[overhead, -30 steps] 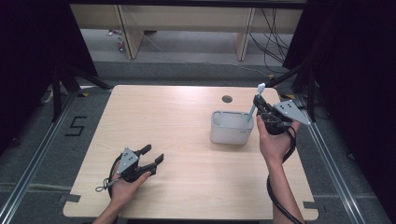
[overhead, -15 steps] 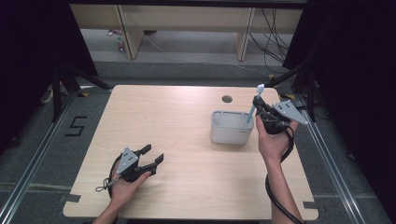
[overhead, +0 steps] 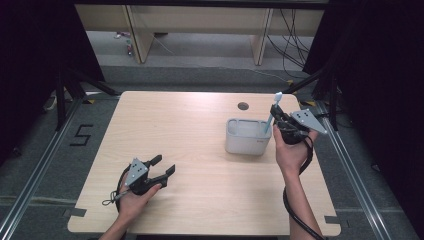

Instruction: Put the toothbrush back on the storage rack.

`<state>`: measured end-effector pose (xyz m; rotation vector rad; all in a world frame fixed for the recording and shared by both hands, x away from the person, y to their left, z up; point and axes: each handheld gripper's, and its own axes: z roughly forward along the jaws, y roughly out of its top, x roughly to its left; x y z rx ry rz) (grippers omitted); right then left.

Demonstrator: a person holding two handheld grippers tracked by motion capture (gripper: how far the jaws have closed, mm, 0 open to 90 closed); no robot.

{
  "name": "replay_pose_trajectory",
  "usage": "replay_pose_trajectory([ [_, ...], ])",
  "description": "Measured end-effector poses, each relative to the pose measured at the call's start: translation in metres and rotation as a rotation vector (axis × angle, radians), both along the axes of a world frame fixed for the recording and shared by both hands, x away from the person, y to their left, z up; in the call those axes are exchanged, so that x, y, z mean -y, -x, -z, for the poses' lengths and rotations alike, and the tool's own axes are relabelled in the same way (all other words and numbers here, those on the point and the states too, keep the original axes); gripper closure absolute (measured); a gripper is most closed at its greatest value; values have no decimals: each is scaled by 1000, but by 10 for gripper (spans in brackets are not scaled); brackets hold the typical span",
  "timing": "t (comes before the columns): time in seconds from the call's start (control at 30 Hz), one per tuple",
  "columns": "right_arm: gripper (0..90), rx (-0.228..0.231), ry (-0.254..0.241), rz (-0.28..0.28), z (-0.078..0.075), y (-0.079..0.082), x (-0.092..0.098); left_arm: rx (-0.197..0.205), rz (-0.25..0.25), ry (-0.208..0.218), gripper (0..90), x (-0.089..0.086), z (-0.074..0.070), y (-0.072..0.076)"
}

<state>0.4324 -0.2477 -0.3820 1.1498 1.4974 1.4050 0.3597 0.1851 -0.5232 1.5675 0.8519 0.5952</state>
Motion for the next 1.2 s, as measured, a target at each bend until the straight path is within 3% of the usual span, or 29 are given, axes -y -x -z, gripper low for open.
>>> replay_pose_trajectory([
  [0.13, 857, -13, -16, 1, 2, 0, -2, 1, 2, -4, 328, 0, 0, 0],
  [0.83, 856, -35, 4, 0, 18, -2, -2, 4, 1, -5, 328, 0, 0, 0],
  [1.2, 856, -67, -20, 4, 27, 0, -3, 7, 1, -4, 328, 1, 0, 0],
])
